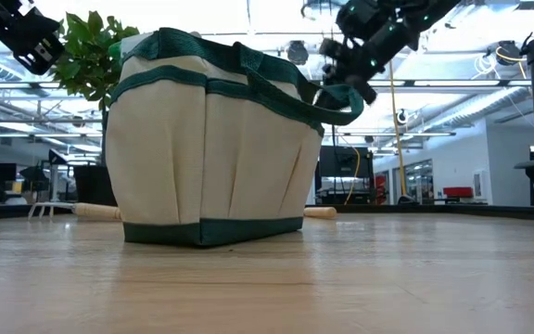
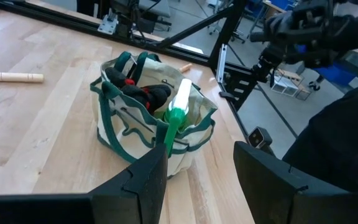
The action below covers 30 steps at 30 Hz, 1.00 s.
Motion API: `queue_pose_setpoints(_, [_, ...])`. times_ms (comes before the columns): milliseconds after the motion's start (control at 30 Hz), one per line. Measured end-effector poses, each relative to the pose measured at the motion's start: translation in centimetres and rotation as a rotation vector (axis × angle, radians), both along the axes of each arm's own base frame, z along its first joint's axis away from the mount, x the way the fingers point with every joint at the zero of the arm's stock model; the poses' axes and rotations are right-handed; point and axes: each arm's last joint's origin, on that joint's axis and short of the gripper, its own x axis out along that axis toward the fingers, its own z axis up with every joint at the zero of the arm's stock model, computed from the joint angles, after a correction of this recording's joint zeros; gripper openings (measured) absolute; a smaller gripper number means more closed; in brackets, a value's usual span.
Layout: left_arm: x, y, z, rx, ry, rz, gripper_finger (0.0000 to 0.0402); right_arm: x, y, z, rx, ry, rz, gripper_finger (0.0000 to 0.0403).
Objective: Pick & Place Garden tools in Gardening bag
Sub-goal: Put the top trowel into the gardening bag
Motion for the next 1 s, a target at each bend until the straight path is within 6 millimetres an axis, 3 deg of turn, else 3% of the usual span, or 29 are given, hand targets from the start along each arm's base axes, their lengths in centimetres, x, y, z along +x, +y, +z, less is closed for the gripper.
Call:
queue_pose_setpoints(167, [0.0,0.0,0.0,0.000,-0.001,0.000,0.0189,0.5,-0.5,-2.0,-0.153,0.194,0.092,0.0169])
queue_pose_setpoints(467, [0.0,0.1,0.0,0.006,-0.003,0.024,0.0189,1.3,-0.9,-3.7,-0.322,0.333,0.277,0.0169])
queue_pose_setpoints(667, [0.0,0.1,0.0,0.010,-0.006,0.049,0.0189,1.9,-0.6,-5.2,-0.323,0.411,0.361,0.0169])
queue_pose_setpoints(833, [0.0,0.1,0.0,0.010,-0.006,0.051,0.0189,2.5,-0.2,-7.6,-0.303,0.519,0.448,0.0169])
queue_pose_setpoints(1000, [0.1,0.1,0.1,0.004,-0.017,0.051,0.0189,3.4,0.2,-9.3,-0.382,0.642,0.496,0.0169])
